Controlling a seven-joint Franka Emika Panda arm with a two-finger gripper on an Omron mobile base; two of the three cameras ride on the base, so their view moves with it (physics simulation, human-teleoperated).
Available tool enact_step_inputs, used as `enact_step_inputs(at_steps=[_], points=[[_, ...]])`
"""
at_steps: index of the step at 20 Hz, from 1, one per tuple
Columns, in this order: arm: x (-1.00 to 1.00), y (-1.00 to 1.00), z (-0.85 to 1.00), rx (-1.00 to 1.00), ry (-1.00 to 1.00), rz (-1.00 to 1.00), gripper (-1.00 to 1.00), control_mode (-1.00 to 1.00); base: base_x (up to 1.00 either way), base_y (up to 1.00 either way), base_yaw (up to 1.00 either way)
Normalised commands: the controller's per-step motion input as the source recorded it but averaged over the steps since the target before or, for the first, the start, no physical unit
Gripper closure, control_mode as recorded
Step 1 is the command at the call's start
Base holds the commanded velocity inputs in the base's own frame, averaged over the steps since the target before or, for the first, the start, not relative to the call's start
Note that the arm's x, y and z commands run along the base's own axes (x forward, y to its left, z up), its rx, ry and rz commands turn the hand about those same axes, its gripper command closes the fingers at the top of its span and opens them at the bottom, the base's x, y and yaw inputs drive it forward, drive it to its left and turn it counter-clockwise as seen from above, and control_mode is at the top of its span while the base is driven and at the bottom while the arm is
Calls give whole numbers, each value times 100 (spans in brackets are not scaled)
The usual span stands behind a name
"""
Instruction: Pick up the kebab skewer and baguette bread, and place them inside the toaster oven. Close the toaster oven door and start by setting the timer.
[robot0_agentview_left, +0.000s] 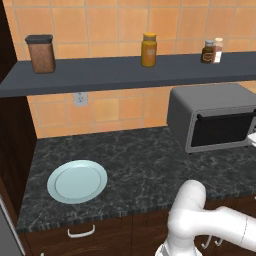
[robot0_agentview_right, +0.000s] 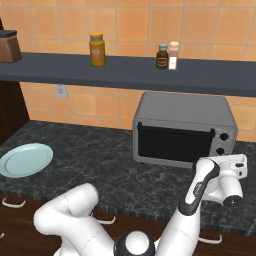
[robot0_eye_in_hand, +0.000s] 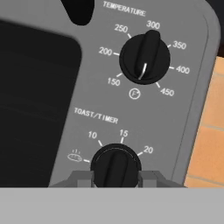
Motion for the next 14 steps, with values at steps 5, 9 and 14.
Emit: enact_step_inputs(at_steps=[5,9,14], points=[[-2,9,44,11,1,0,100,-100,0,0,0],[-4,1,46,26,6,0,100,-100,0,0,0],[-14,7,33,33,2,-2,100,-100,0,0,0]])
